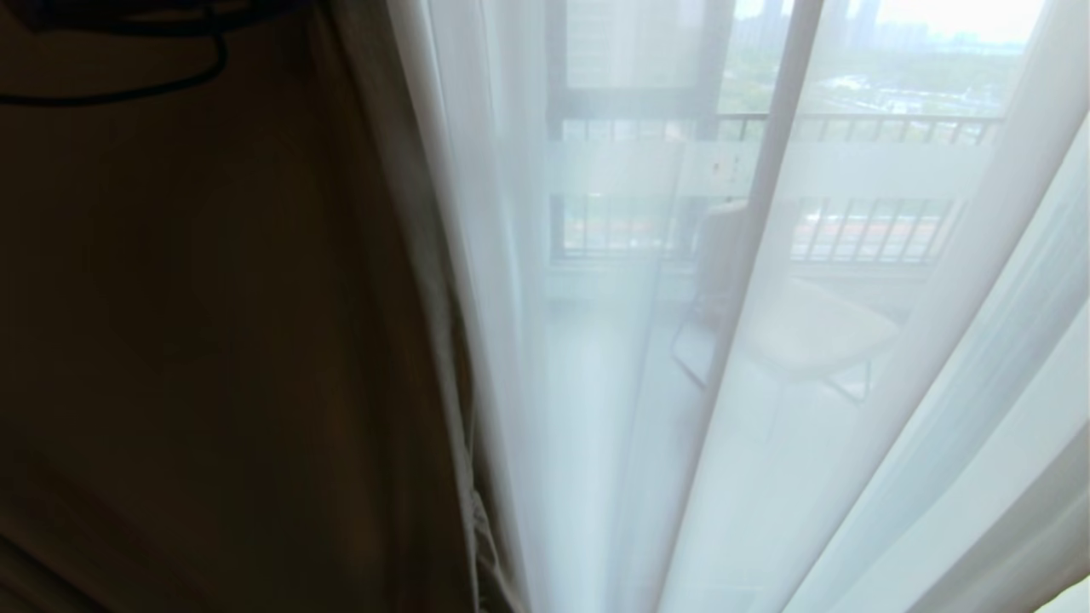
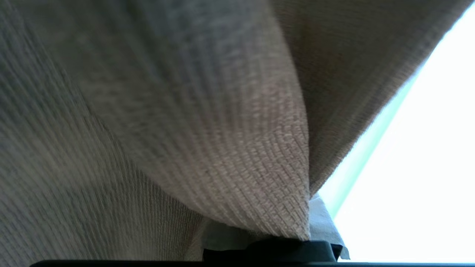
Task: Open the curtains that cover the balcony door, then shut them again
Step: Close the outer curtains on both sides
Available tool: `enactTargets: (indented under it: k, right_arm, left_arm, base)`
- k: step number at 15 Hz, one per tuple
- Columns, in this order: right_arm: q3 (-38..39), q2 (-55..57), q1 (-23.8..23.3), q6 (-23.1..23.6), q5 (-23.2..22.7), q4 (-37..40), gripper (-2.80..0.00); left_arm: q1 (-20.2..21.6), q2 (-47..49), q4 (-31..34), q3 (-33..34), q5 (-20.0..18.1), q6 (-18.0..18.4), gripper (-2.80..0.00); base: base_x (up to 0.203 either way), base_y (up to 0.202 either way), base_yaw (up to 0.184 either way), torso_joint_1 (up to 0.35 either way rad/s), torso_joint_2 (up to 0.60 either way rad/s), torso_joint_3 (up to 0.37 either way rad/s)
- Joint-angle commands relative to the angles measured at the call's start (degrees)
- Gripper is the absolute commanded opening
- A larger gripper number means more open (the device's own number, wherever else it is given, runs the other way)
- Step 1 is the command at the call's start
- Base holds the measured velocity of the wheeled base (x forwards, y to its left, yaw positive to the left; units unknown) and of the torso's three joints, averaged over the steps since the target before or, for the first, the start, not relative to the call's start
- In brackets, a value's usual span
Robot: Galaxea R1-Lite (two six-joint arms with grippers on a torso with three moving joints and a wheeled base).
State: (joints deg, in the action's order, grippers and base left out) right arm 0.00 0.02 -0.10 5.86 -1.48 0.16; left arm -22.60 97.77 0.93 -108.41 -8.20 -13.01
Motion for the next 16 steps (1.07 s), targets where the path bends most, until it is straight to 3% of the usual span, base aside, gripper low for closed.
enactTargets:
  k: [1,13,16]
  right_arm:
    - [0.0,0.0,0.0,0.0,0.0,0.0,-2.8]
    - [0.0,0.0,0.0,0.0,0.0,0.0,-2.8]
    - [0.0,0.0,0.0,0.0,0.0,0.0,-2.8]
  left_arm:
    - [1.1,-0.5,-0.2,0.3,0.1,-0.1,-2.8]
    - [19.4,-10.8,-0.2,11.5,-0.4,0.1,-2.8]
    - [22.0,-11.5,-0.3,12.5,-0.6,0.2,-2.8]
  base:
    - [0.0,0.0,0.0,0.0,0.0,0.0]
    - [0.0,0.0,0.0,0.0,0.0,0.0]
    - [0.0,0.0,0.0,0.0,0.0,0.0]
